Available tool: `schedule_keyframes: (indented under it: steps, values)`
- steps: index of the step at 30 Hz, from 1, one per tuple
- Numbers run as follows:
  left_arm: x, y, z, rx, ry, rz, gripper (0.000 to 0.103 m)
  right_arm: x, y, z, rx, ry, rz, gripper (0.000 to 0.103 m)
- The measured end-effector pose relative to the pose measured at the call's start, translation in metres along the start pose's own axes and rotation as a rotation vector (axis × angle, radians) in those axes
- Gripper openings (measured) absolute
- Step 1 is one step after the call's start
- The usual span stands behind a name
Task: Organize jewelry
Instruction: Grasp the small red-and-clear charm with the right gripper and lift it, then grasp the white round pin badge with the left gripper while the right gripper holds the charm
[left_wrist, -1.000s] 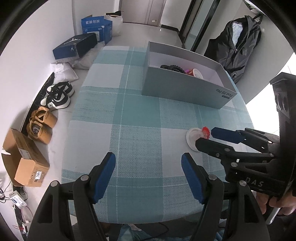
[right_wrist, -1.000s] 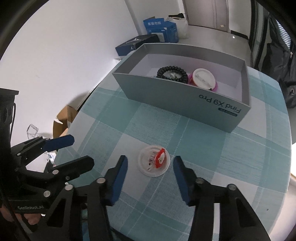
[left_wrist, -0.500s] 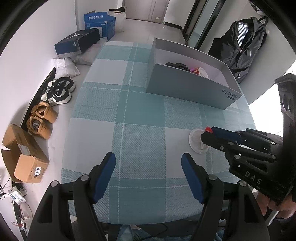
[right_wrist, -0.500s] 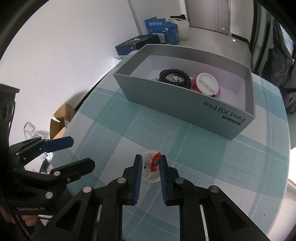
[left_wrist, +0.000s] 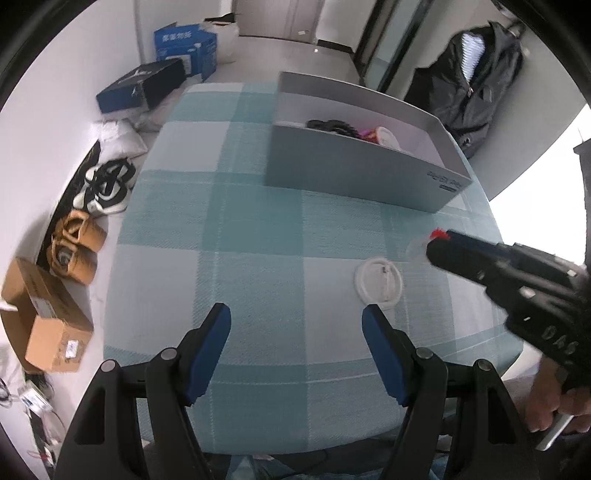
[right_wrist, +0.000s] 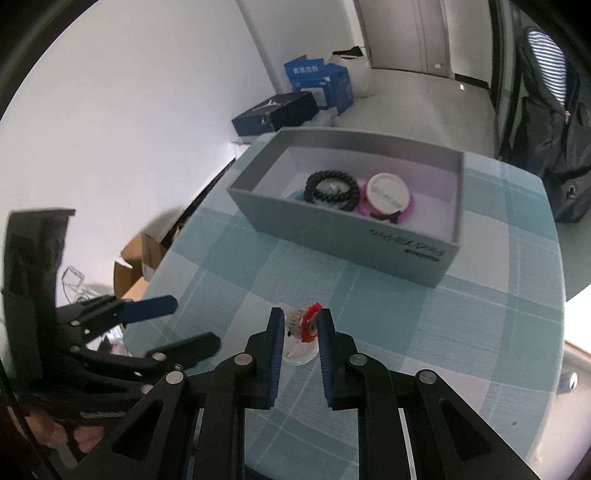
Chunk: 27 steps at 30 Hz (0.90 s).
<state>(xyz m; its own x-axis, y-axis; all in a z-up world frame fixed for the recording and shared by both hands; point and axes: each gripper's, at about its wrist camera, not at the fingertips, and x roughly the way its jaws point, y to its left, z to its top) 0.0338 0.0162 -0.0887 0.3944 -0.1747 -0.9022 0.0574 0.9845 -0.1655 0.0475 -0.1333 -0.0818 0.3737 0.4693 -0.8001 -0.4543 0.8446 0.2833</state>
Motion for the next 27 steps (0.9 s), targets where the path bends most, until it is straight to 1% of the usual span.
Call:
schedule_keyframes:
  steps: [6,10,15,22,27]
  values:
    - [0.008,-0.023,0.001,0.052,0.015,-0.007,0.07,-0.023,-0.015,0.003,0.041,-0.045,0.016,0.017]
    - [0.014,-0.033,0.001,0.097,0.017,0.028,0.07,-0.035,-0.027,0.002,0.059,-0.062,0.02,0.017]
    - [0.027,-0.036,0.002,0.108,0.058,0.048,0.07,-0.046,-0.041,0.003,0.092,-0.077,0.022,0.017]
    - [0.03,-0.048,0.0,0.193,0.03,0.12,0.07,-0.058,-0.057,-0.002,0.132,-0.088,0.028,0.017]
    - [0.029,-0.051,0.001,0.206,0.016,0.143,0.07,-0.067,-0.063,-0.005,0.148,-0.099,0.038,0.017]
